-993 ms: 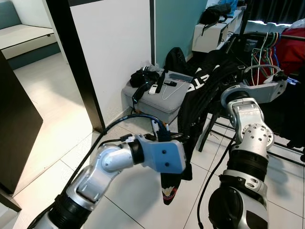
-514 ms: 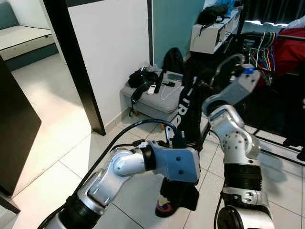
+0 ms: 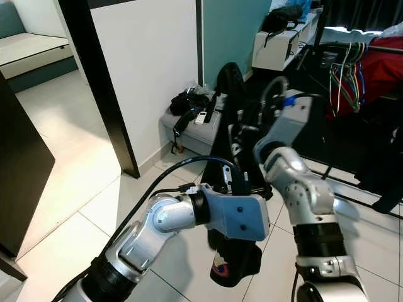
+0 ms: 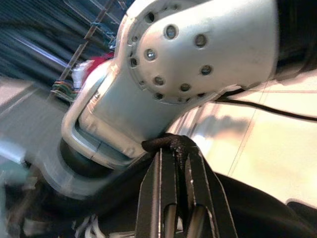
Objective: Hang hanger
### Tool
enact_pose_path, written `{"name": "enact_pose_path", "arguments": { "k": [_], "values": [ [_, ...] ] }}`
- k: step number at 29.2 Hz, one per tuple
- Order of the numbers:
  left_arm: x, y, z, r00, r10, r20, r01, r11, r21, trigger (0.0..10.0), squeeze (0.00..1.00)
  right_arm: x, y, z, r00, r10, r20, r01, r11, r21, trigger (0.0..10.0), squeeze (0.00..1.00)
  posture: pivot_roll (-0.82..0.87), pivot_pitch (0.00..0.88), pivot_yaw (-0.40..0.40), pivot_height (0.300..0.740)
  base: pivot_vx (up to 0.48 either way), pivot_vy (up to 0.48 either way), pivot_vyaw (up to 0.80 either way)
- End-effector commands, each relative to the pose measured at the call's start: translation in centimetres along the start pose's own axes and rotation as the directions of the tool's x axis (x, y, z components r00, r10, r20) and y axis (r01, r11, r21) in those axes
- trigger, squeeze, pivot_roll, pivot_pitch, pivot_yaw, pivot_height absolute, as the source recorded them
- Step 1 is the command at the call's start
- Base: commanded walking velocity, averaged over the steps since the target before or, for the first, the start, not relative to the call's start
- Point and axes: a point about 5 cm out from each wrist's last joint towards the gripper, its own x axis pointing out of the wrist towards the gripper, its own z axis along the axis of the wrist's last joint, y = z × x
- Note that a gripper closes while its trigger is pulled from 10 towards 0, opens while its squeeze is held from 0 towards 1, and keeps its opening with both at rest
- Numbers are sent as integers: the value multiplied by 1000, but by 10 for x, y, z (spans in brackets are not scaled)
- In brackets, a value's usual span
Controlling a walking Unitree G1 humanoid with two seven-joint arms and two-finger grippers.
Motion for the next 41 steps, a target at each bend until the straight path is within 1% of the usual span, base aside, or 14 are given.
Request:
{"name": "enact_pose_path", "arguments": {
  "k": [1,7,12,14,15,17,19,20,22,23,25,30,35,41],
  "values": [
    [2,8,10,999,17,51,-20,999,40,10000,0,-4,4,-17,995,39,-92,-46,996,-72,10000,0,-61,65,36,740,0,0,0],
    [-10,16,-1,999,37,-18,-36,998,58,10000,0,-10,-36,-23,987,-71,-141,72,997,-1,10000,0,-55,68,35,740,0,0,0],
    [-13,17,-3,999,39,-30,-37,998,60,10000,0,-12,-44,-21,987,-95,-131,99,995,21,10000,0,-55,68,35,740,0,0,0],
    [-15,17,-5,998,38,-43,-36,998,61,10000,0,-12,-58,-13,985,-136,-102,145,986,87,10000,0,-54,67,32,740,0,0,0],
    [-17,15,-7,998,36,-53,-33,998,57,10000,0,-13,-75,-1,981,-182,-61,191,963,190,10000,0,-53,65,34,740,0,0,0],
    [-17,15,-7,998,36,-53,-33,998,57,10000,0,-13,-75,-1,981,-182,-61,191,963,190,10000,0,-53,65,34,740,0,0,0],
    [-20,11,-8,998,28,-61,-25,998,51,10000,0,-18,-104,22,960,-276,38,230,862,452,10000,0,-50,65,36,740,0,0,0],
    [-20,11,-8,998,28,-61,-25,998,51,10000,0,-18,-104,22,960,-276,38,230,862,452,10000,0,-50,65,36,740,0,0,0],
    [-21,10,-7,998,20,-58,-17,999,49,10000,0,-24,-123,36,912,-393,119,229,728,647,10000,0,-49,63,37,740,0,0,0],
    [-21,10,-7,998,20,-58,-17,999,49,10000,0,-24,-123,36,912,-393,119,229,728,647,10000,0,-49,63,37,740,0,0,0],
    [-19,9,-5,999,15,-46,-13,999,48,10000,0,-28,-129,47,872,-453,188,178,649,740,10000,0,-45,61,39,740,0,0,0],
    [-14,8,2,1000,9,-10,-8,999,47,10000,0,-27,-127,53,855,-472,217,95,552,828,10000,0,-36,56,37,740,0,0,0],
    [-3,0,12,999,-16,48,14,999,48,10000,0,-11,-101,57,892,-387,234,-57,418,907,10000,0,-35,52,40,740,0,0,0],
    [4,-5,17,997,-32,70,28,998,53,10000,0,-5,-84,62,905,-340,255,-113,386,916,10000,0,-35,51,38,740,0,0,0]
  ]
}}
